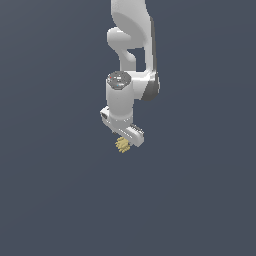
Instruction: Pick up the object and move it to a goal position.
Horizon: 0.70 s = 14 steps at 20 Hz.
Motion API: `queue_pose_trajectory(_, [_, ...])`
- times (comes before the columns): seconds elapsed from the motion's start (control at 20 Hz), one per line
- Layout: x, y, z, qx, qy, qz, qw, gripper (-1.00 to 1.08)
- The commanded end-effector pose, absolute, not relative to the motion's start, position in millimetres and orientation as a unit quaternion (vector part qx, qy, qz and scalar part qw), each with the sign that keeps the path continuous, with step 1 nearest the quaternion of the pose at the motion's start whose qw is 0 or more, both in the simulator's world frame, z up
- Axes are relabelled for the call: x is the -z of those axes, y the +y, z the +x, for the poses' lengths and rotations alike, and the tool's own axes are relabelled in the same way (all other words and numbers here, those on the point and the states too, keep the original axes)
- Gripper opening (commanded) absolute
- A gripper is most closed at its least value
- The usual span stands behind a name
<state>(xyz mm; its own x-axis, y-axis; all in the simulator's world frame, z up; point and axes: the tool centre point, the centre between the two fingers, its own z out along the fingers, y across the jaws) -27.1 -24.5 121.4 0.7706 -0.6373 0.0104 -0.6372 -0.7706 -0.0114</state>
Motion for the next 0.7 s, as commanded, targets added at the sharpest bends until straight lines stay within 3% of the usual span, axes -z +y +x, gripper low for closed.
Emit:
queue_pose_trajectory(0.0, [-114.2,-23.7,-31.7,0.005,0.371,-0.928,0.003,1.00])
queue_pose_trajectory(0.65, [-92.9,-22.4,-46.7,0.000,0.468,-0.884,0.000,1.00])
